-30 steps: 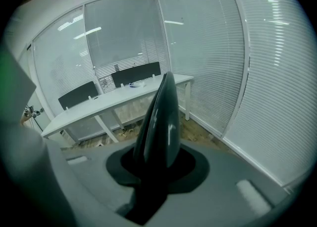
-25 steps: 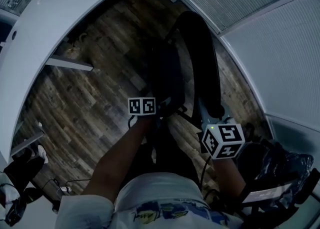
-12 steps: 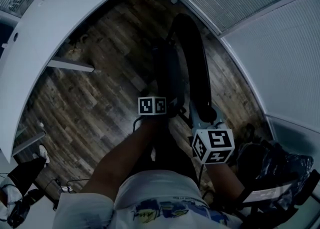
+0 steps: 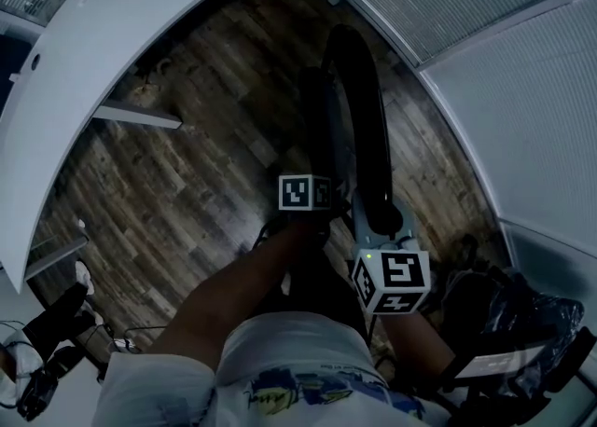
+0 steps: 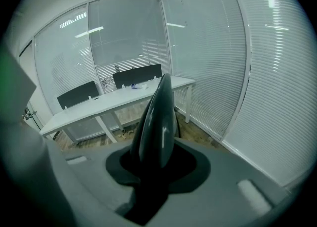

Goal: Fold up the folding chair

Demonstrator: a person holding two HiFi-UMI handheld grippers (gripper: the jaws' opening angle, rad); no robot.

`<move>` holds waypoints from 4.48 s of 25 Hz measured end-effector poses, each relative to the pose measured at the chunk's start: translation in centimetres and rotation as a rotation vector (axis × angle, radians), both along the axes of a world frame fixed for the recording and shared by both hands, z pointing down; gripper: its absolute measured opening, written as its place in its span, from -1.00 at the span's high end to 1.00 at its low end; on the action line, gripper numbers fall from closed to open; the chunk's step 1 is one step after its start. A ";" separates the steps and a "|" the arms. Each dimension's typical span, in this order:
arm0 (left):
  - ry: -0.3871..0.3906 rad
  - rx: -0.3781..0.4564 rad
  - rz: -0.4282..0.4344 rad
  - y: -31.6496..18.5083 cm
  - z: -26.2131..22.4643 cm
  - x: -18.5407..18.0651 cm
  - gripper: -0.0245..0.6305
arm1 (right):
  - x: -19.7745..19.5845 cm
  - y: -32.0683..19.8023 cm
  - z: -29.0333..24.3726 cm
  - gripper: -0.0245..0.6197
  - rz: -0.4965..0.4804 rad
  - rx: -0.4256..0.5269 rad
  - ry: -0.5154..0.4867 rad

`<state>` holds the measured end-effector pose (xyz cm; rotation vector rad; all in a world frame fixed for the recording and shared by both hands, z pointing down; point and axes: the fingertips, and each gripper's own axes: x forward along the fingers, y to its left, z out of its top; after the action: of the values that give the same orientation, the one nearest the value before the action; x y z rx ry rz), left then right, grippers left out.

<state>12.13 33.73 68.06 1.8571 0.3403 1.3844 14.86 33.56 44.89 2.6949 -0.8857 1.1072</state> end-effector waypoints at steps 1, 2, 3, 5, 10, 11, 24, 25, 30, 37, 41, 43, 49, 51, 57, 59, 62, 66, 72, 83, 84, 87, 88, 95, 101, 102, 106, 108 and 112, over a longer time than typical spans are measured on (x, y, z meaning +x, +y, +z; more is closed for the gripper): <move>-0.005 0.008 0.002 0.2 0.1 0.1 0.53 | 0.1 0.0 0.0 0.64 0.000 0.000 0.001; -0.007 0.013 0.003 0.3 0.0 0.2 0.53 | 0.1 0.1 -0.1 0.64 0.001 0.000 0.003; -0.007 0.016 0.003 0.5 0.0 0.3 0.53 | 0.0 0.1 -0.1 0.64 0.001 -0.002 0.004; -0.012 0.021 0.005 0.7 -0.2 0.4 0.53 | -0.2 -0.2 0.0 0.63 -0.001 -0.005 0.003; -0.039 0.036 0.021 1.4 -0.3 0.5 0.52 | -0.8 -1.1 0.1 0.62 -0.007 -0.001 0.003; -0.052 0.031 0.022 1.7 -0.4 0.5 0.52 | -0.9 -1.3 0.1 0.61 -0.015 -0.003 0.004; -0.105 -0.099 -0.130 3.2 -1.1 1.5 0.52 | -1.5 -3.3 -0.4 0.64 -0.261 -0.102 0.050; -0.105 -0.106 -0.143 3.1 -1.2 1.6 0.52 | -1.4 -3.5 -0.5 0.64 -0.277 -0.107 0.051; -0.124 -0.139 -0.214 1.9 -2.1 1.6 0.52 | -1.6 -5.0 -1.1 0.66 -0.362 -0.127 0.057; -0.156 -0.128 -0.324 -1.2 -2.3 2.1 0.52 | -0.9 -7.5 -1.5 0.67 -0.485 -0.097 0.043; -0.152 -0.131 -0.410 -3.5 -3.2 1.2 0.52 | -2.5 -9.5 -2.5 0.67 -0.579 -0.079 0.052; -0.148 -0.136 -0.458 -5.0 -3.7 0.7 0.52 | -3.4 -10.8 -3.0 0.67 -0.636 -0.074 0.055; -0.138 -0.151 -0.614 -10.0 -4.9 -0.5 0.52 | -5.8 -15.4 -4.3 0.67 -0.800 -0.062 0.070; -0.135 -0.151 -0.663 -11.9 -5.1 -1.3 0.52 | -6.8 -17.0 -4.6 0.67 -0.850 -0.056 0.071; -0.125 -0.148 -0.803 -17.7 -5.5 -4.1 0.52 | -10.2 -22.0 -5.3 0.67 -0.988 -0.039 0.074; -0.124 -0.146 -0.853 -19.4 -5.7 -5.4 0.52 | -11.6 -23.5 -5.7 0.67 -1.040 -0.037 0.073; -0.126 -0.154 -0.932 -22.2 -6.1 -7.3 0.52 | -13.7 -26.1 -6.1 0.67 -1.123 -0.035 0.070; -0.132 -0.165 -1.024 -26.2 -6.3 -9.7 0.52 | -16.1 -29.9 -6.3 0.67 -1.215 -0.029 0.053; -0.153 -0.175 -1.129 -31.8 -5.1 -12.4 0.52 | -18.6 -35.3 -5.0 0.67 -1.318 -0.017 0.012; -0.160 -0.187 -1.298 -39.5 -3.5 -15.3 0.52 | -21.5 -42.6 -3.4 0.67 -1.481 -0.009 -0.015; -0.161 -0.187 -1.317 -40.1 -3.3 -15.2 0.52 | -21.4 -43.2 -3.3 0.67 -1.500 -0.008 -0.018; -0.169 -0.194 -1.378 -41.9 -2.8 -14.8 0.52 | -20.8 -45.0 -2.5 0.67 -1.565 0.003 -0.020; -0.173 -0.196 -1.401 -42.5 -2.5 -14.7 0.52 | -20.7 -45.6 -2.3 0.67 -1.588 0.009 -0.023; -0.181 -0.199 -1.579 -46.6 -1.3 -12.8 0.52 | -18.7 -48.9 -1.1 0.67 -1.760 0.011 -0.053; -0.189 -0.197 -1.688 -49.7 -0.7 -9.6 0.52 | -15.1 -52.0 -0.8 0.66 -1.872 0.027 -0.078; -0.191 -0.199 -1.700 -50.3 -0.7 -8.9 0.52 | -14.2 -52.5 -0.6 0.66 -1.885 0.028 -0.083; -0.200 -0.210 -1.733 -51.5 -0.4 -7.0 0.52 | -12.2 -53.7 -0.2 0.66 -1.929 0.035 -0.099; -0.204 -0.218 -1.745 -51.7 -0.3 -6.7 0.52 | -11.7 -53.9 -0.2 0.66 -1.948 0.039 -0.105; -0.209 -0.238 -1.768 -52.9 -0.1 -5.1 0.52 | -9.8 -55.1 -0.1 0.66 -1.990 0.052 -0.115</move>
<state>7.02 -19.18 68.00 1.0232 -1.0007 0.2016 5.04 -21.53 44.80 0.5839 -2.4159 0.5132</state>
